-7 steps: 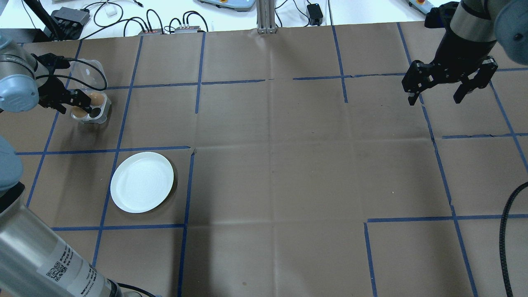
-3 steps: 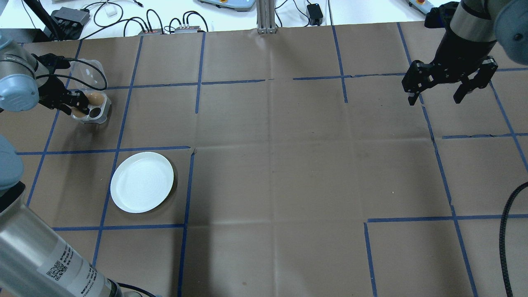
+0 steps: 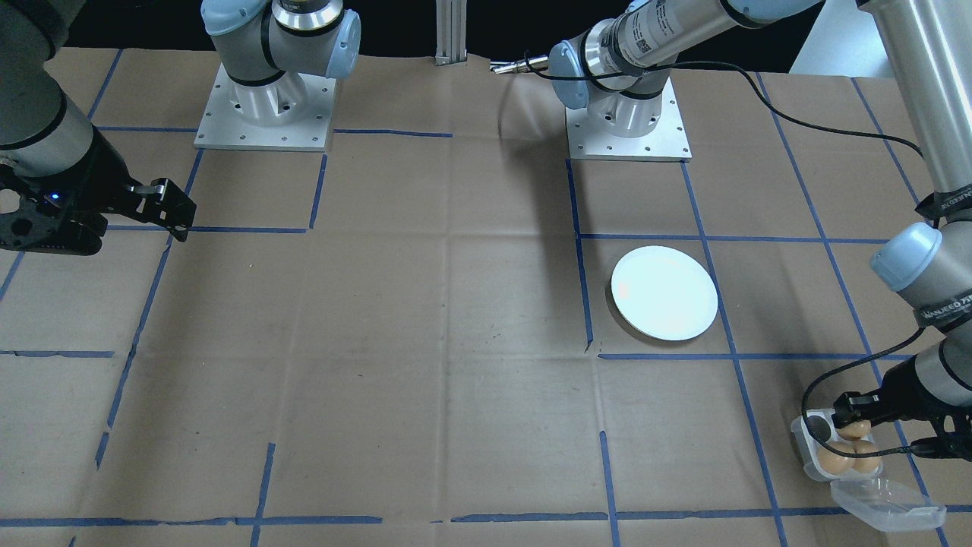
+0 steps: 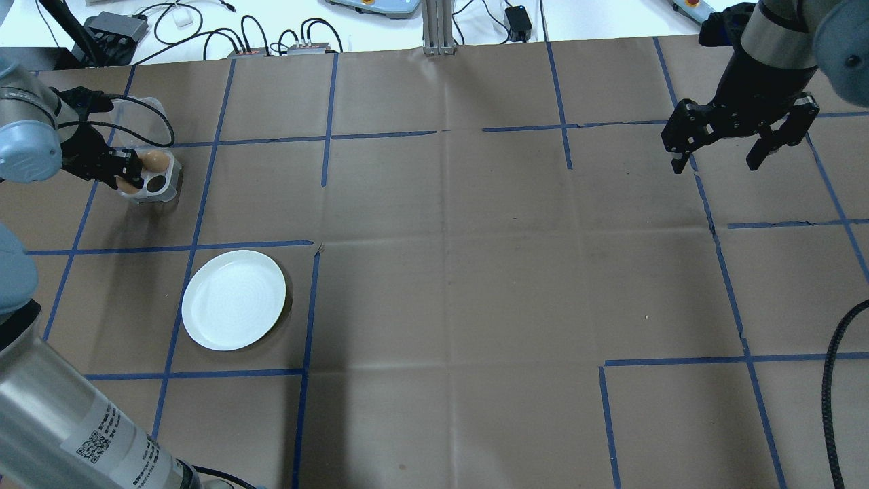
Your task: Place egg on plate
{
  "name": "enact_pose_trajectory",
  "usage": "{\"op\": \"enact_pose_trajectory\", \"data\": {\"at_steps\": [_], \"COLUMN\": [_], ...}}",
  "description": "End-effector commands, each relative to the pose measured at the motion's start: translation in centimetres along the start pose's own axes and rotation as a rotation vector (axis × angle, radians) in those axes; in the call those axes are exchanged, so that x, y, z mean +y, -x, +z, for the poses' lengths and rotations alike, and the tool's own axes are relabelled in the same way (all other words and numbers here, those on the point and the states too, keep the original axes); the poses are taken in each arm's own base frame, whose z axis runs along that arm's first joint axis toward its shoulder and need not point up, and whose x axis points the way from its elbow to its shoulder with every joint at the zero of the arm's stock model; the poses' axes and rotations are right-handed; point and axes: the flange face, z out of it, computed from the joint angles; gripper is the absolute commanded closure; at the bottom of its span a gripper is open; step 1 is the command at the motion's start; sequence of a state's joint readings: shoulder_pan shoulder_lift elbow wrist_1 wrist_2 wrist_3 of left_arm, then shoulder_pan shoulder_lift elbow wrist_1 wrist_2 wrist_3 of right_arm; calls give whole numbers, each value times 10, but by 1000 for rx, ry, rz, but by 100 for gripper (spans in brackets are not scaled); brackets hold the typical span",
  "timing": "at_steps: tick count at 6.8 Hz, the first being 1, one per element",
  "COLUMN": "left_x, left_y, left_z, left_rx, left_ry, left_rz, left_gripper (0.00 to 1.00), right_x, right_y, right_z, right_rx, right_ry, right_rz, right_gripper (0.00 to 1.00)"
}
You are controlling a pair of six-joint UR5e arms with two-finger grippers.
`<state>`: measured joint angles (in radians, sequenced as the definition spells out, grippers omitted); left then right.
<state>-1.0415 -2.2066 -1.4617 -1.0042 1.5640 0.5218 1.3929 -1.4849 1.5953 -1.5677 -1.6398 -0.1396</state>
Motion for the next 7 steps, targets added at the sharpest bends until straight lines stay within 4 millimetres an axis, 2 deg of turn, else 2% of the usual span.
{"op": "enact_pose_trajectory", "data": {"at_steps": [1,3,4,5,7], "left_x": [5,16,21,34,89], "left_y": [-4,-19,-57,-97,-169], "left_z": [-17,-49,-63,-71,-60], "left_rx": [6,1,15,11,24], "left_ry": [18,17,40,49,109], "left_rz": [-5,6,0,13,-27], "left_gripper": [100,100,100,100,100], "right_x": [0,0,0,0,0], "right_y": [0,0,0,0,0], "right_z": [0,0,0,0,0], "right_rx": [0,0,0,0,0], "right_ry": [0,0,0,0,0], "right_rz": [0,0,0,0,0], "right_gripper": [0,0,0,0,0]}}
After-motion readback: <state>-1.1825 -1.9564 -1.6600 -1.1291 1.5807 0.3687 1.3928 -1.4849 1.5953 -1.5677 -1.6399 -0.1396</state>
